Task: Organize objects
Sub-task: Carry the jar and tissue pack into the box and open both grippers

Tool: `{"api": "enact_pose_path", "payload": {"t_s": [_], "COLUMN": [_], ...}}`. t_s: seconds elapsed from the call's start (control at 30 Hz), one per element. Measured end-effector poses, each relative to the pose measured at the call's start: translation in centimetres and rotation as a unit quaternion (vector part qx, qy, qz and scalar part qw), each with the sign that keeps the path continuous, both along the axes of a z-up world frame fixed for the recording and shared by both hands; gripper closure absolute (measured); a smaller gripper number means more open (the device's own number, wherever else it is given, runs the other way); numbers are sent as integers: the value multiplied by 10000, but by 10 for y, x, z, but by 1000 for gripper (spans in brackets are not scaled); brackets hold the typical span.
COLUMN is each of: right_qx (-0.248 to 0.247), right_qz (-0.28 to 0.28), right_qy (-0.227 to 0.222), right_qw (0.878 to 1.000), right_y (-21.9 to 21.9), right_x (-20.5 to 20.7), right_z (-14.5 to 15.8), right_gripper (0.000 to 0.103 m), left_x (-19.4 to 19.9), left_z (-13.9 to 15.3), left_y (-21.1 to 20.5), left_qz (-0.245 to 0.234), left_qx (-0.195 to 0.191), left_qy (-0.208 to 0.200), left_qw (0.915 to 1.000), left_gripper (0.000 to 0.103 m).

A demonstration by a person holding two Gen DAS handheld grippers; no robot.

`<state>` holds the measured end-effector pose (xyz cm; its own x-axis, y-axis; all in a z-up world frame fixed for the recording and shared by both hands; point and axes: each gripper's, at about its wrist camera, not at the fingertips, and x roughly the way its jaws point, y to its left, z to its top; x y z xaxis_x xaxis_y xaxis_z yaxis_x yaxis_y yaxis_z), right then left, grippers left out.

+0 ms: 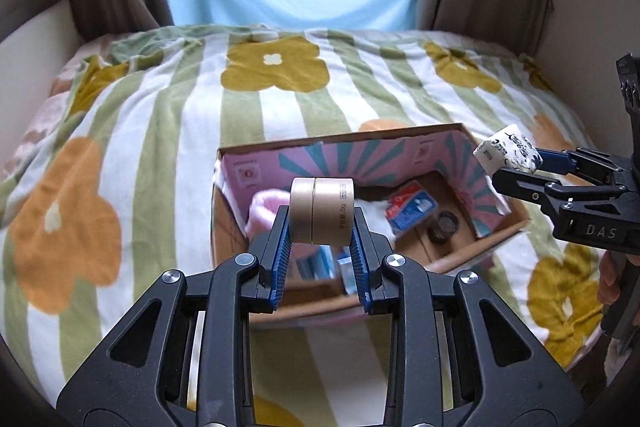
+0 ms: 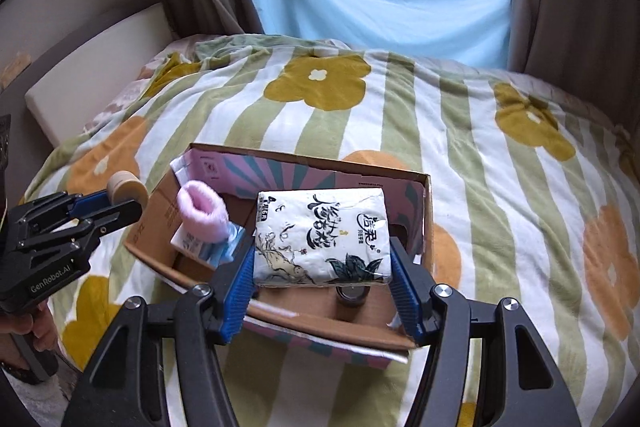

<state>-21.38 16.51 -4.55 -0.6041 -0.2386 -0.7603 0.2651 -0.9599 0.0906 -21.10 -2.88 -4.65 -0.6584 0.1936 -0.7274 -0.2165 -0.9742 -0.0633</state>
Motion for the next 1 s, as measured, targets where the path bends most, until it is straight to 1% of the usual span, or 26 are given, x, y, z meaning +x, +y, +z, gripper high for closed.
{"api": "enact_pose_path", "payload": {"t_s": [0.1, 0.17, 0.27, 0.4, 0.47, 0.57, 0.67, 0.77, 0.87, 0.93, 0.97, 1.0], "right_qx": [-75, -20, 95, 68, 60, 100, 99, 59, 36, 69, 79, 27], "right_qz": [-167, -242, -312, -399, -392, -356, -368, -426, -575, -660, -702, -733], "right_qy": [-230, -367, -529, -740, -818, -852, -880, -842, -813, -727, -681, -698], "right_qw": [9996, 9990, 9981, 9964, 9959, 9957, 9954, 9955, 9950, 9951, 9952, 9949], "right_y": [-1, -3, -5, -3, -3, -5, -6, -6, -4, -2, -1, 1], "right_x": [-21, -35, -48, -58, -61, -62, -63, -64, -69, -70, -70, -70], "right_z": [-8, -17, -31, -47, -53, -55, -54, -52, -47, -44, -42, -42], "right_gripper": [45, 45, 45, 45, 46, 45, 45, 45, 44, 35, 21, 6], "left_x": [-26, -44, -64, -78, -82, -84, -84, -83, -81, -80, -80, -80], "left_z": [-10, -20, -37, -57, -64, -69, -69, -65, -56, -52, -51, -51], "left_y": [6, 11, 23, 35, 37, 38, 40, 41, 43, 45, 45, 44], "left_qz": [-62, -108, -167, -250, -254, -274, -282, -306, -416, -427, -405, -406], "left_qx": [10, 73, 36, 7, 56, 75, -29, -83, -130, -226, -267, -257], "left_qy": [-211, -421, -652, -910, -1029, -1099, -1108, -1112, -1001, -945, -957, -968], "left_qw": [9998, 9990, 9977, 9955, 9944, 9935, 9934, 9933, 9940, 9944, 9942, 9941], "left_gripper": [78, 78, 78, 78, 78, 78, 78, 78, 78, 75, 70, 52]}}
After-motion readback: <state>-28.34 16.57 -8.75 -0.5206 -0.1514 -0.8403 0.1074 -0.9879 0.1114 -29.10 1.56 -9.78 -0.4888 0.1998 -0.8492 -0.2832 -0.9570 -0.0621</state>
